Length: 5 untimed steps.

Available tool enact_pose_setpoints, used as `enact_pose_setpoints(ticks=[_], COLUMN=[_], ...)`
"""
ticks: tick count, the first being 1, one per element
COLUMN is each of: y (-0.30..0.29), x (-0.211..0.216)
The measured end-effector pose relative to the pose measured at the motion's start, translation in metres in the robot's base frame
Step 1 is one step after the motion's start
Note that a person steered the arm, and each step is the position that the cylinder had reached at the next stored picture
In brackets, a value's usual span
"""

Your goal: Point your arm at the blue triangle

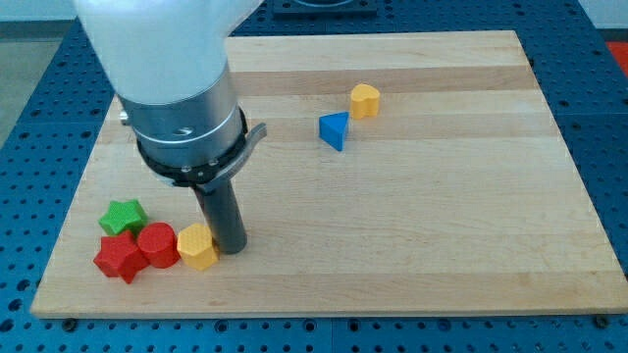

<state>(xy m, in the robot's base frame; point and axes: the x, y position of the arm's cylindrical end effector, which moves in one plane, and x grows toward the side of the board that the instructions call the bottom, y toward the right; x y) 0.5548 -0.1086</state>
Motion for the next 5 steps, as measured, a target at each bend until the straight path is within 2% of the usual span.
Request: enact_pose_setpoints(ticks=[1, 2, 5], y=[-0.005, 0.011, 0.143], x=[-0.001, -0.025, -0.111])
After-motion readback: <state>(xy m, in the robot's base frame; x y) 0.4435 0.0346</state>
